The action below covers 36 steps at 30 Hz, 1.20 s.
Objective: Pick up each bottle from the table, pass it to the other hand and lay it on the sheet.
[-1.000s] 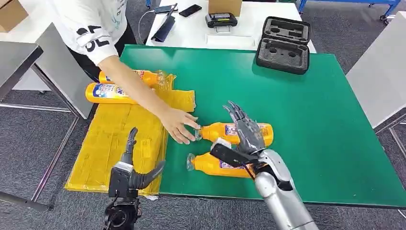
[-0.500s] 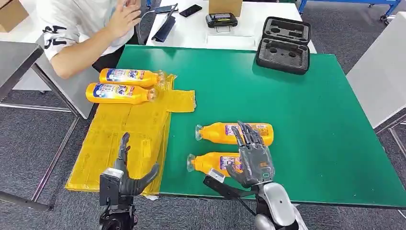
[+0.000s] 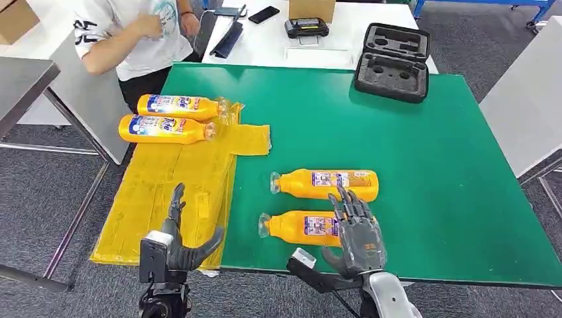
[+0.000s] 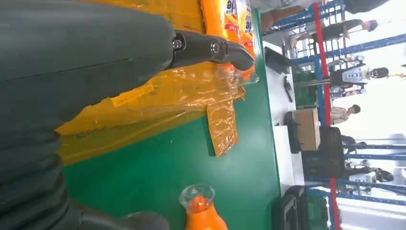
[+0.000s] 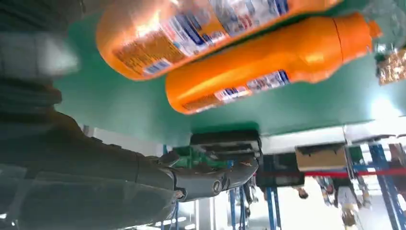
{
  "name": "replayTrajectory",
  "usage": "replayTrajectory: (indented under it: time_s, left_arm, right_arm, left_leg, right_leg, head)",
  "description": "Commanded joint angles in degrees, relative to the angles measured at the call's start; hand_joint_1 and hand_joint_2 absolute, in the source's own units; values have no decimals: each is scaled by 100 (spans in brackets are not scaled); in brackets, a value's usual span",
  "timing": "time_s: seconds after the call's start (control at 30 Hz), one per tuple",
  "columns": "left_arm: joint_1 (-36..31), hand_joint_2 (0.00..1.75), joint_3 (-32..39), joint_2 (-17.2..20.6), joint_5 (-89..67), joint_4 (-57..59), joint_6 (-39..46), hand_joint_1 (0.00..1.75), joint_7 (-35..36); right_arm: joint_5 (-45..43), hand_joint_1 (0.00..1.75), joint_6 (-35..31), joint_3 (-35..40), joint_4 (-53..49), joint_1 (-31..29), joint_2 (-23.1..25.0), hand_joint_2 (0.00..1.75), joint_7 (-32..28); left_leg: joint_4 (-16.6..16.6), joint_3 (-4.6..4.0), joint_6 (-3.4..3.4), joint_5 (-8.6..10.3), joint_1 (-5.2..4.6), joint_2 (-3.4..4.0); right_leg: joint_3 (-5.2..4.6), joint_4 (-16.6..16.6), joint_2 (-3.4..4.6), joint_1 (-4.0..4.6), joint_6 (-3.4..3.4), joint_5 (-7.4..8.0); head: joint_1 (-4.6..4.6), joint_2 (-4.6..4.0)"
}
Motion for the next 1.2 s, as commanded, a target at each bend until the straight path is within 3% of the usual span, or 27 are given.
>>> replayTrajectory:
  time_s: [0.03, 0.23, 0.27, 0.3, 0.33, 0.47, 0.67, 0.73, 0.77, 0.87, 0.9, 1.0, 1.2]
  left_arm:
    - [-195, 175, -50, 51, 7, 377, -38, 0, 30]
    - [-167, 175, -89, 48, 39, 381, -53, 0, 85]
    - [-170, 175, -87, 46, 40, 387, -53, 0, 87]
    - [-190, 175, -92, 39, 41, 418, -70, 0, 96]
    - [-190, 175, -92, 39, 41, 418, -70, 0, 96]
    - [-190, 175, -92, 39, 41, 418, -70, 0, 96]
    - [-254, 175, -84, 10, 22, 479, -115, 0, 110]
    - [-287, 175, -99, 0, 14, 497, -134, 0, 112]
    - [-315, 175, -124, -6, 2, 510, -156, 0, 120]
    - [-434, 175, -151, -5, -6, 608, -185, 0, 149]
    - [-455, 175, -148, 2, -5, 643, -186, 0, 151]
    - [-455, 175, -143, 26, 5, 681, -190, 0, 151]
    - [-467, 175, -163, 37, 36, 757, -207, 0, 136]
  right_arm:
    - [-167, 0, 286, -266, 542, -217, -21, 175, -14]
    - [-177, 0, 390, -364, 635, -199, 40, 175, -8]
    - [-178, 0, 395, -369, 645, -203, 42, 175, -7]
    - [-189, 0, 418, -392, 700, -223, 54, 175, -1]
    - [-189, 0, 418, -392, 700, -223, 54, 175, -1]
    - [-189, 0, 418, -392, 700, -223, 54, 175, -1]
    - [-201, 0, 506, -477, 802, -251, 134, 175, 10]
    - [-185, 0, 584, -487, 865, -326, 190, 175, 35]
    - [-162, 0, 663, -493, 939, -399, 222, 175, 63]
    - [-160, 0, 753, -465, 1230, -571, 227, 175, 52]
    - [-193, 0, 779, -443, 1355, -615, 217, 175, 19]
    - [-275, 0, 798, -428, 1620, -712, 180, 175, -31]
    - [-359, 0, 805, -416, 1857, -857, 143, 175, -52]
  left_leg:
    - [-7, 27, -6, -6, 3, 3]
    - [-8, 52, -11, -19, 6, 4]
    - [-8, 22, -5, -4, 0, 1]
    - [-11, 49, -9, -15, 5, 4]
    - [-8, 18, -4, -3, 1, 2]
    - [-7, 46, -10, -16, 4, 3]
    - [-6, 19, -5, -4, 2, 2]
    - [-9, 52, -11, -17, 5, 4]
    - [-6, 18, -5, -4, 2, 3]
    - [-8, 22, -6, -4, 2, 7]
    - [-13, 63, -13, -18, 6, 13]
    - [-9, 23, -5, -2, 4, 3]
    - [-12, 44, -9, -10, 3, 7]
  right_leg:
    - [28, -9, 3, 4, -8, -4]
    - [53, -10, 4, 6, -12, -16]
    - [21, -7, 1, 0, -5, -4]
    - [49, -12, 4, 5, -11, -12]
    - [19, -8, 2, 1, -5, -2]
    - [46, -8, 3, 5, -11, -13]
    - [19, -6, 2, 2, -6, -3]
    - [51, -9, 5, 6, -13, -14]
    - [18, -6, 3, 3, -6, -2]
    - [20, -7, 7, 2, -6, -1]
    - [59, -12, 13, 6, -15, -12]
    - [24, -11, 3, 5, -6, 0]
    - [44, -12, 6, 3, -9, -8]
  head:
    - [0, 0]
    - [-2, 0]
    - [-2, 0]
    - [0, 0]
    - [-2, 0]
    - [0, 0]
    - [-2, 0]
    - [-2, 0]
    - [0, 0]
    - [-2, 0]
    - [0, 0]
    - [-2, 0]
    - [0, 0]
